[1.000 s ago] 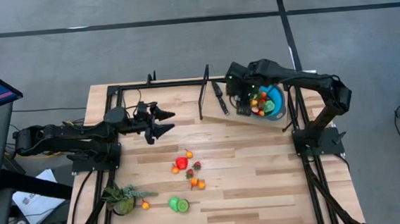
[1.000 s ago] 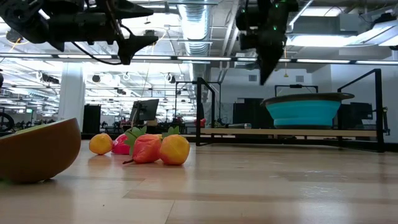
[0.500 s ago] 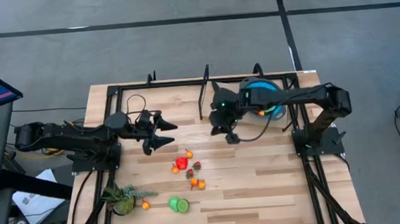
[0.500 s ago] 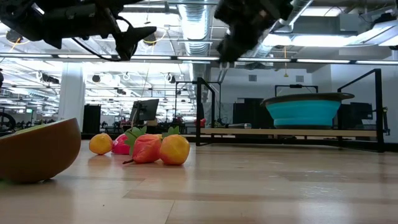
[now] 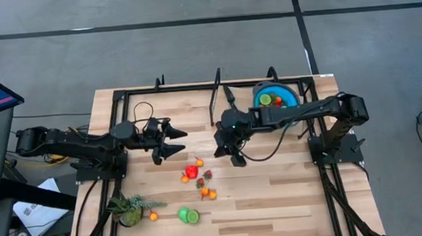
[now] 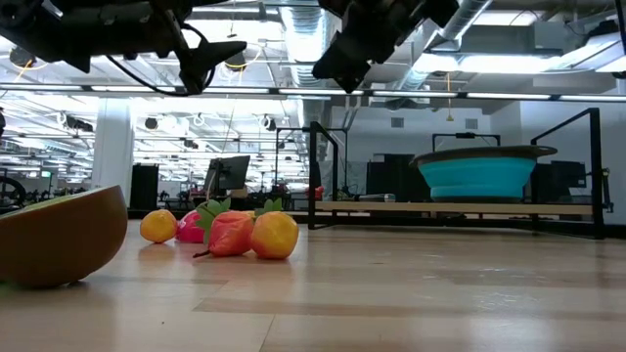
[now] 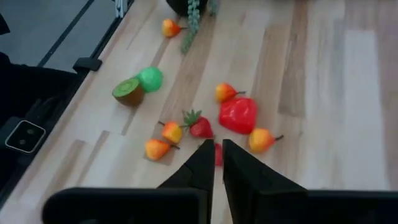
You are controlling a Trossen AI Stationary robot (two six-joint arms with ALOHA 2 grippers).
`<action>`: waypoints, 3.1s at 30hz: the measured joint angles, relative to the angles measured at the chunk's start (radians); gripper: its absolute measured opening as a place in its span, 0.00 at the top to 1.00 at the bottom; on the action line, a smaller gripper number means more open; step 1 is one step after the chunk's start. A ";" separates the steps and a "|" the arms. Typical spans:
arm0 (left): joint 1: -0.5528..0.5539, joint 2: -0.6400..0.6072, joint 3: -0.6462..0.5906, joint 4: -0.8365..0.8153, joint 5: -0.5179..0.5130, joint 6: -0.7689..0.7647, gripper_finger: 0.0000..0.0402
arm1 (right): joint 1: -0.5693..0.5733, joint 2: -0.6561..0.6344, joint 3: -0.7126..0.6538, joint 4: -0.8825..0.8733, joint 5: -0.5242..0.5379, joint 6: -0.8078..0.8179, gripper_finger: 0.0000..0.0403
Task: Pick & Place Fruit
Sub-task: Put the red strawberry into the blue colander
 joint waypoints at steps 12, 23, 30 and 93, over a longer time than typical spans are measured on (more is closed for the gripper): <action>-0.021 0.000 0.000 -0.003 -0.065 0.129 0.26 | 0.058 0.032 -0.001 0.185 0.128 0.251 0.99; -0.090 0.000 0.000 -0.004 -0.064 0.249 0.26 | 0.129 0.043 0.000 0.226 0.389 0.460 1.00; -0.115 0.000 -0.024 -0.010 -0.065 0.251 0.26 | 0.170 0.042 0.000 0.241 0.449 0.450 1.00; -0.420 0.000 -0.179 0.003 -0.380 0.296 0.74 | 0.176 0.431 0.002 0.293 0.361 0.188 0.67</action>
